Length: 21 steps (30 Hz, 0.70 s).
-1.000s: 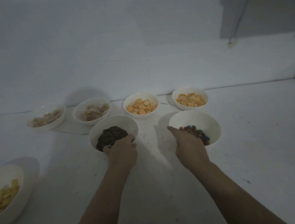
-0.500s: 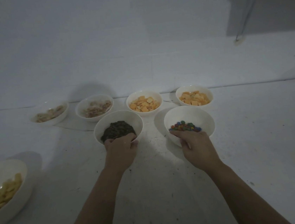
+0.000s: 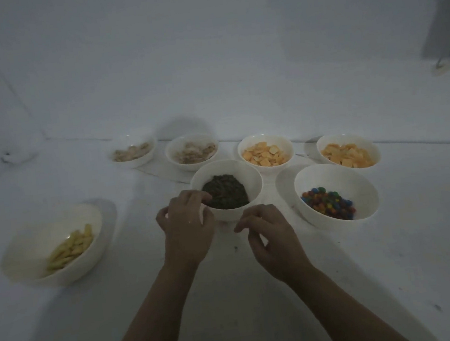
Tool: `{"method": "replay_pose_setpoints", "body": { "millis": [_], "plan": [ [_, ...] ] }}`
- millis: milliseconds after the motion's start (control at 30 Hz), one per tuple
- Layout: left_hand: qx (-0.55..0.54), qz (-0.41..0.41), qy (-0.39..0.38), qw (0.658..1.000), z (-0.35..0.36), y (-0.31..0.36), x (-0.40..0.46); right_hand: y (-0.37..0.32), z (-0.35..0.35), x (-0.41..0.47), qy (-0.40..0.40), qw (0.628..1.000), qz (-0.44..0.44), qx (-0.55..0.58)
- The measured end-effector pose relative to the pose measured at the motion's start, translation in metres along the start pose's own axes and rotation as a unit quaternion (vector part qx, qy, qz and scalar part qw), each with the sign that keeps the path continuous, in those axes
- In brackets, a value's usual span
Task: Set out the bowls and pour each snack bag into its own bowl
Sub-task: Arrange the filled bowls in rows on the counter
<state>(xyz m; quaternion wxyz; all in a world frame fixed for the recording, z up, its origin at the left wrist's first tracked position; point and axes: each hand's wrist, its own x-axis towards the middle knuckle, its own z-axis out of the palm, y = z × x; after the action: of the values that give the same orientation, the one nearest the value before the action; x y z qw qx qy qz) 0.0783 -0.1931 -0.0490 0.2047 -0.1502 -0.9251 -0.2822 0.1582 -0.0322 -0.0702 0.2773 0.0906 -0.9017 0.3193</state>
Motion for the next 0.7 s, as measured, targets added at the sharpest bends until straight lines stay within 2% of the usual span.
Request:
{"method": "replay_pose_setpoints", "body": {
  "millis": [233,333,500,567,700],
  "plan": [
    [0.069,-0.085,0.08,0.991,-0.054,-0.062,-0.004,-0.03,0.051,0.041,0.005,0.997,-0.069,0.039],
    [0.113,-0.14,0.033,0.983,-0.07,-0.09,-0.003,-0.047,0.074,0.057,0.01,0.997,-0.061,0.041],
    [0.166,-0.281,-0.105,0.939,-0.079,-0.128,0.006,-0.068,0.096,0.075,0.025,0.997,-0.059,0.038],
    [0.162,-0.287,-0.133,0.935,-0.078,-0.139,0.013,-0.073,0.103,0.079,0.028,0.998,-0.047,0.031],
    [0.146,-0.216,-0.132,0.956,-0.075,-0.158,0.03,-0.077,0.116,0.086,0.038,0.999,-0.004,0.002]
  ]
}}
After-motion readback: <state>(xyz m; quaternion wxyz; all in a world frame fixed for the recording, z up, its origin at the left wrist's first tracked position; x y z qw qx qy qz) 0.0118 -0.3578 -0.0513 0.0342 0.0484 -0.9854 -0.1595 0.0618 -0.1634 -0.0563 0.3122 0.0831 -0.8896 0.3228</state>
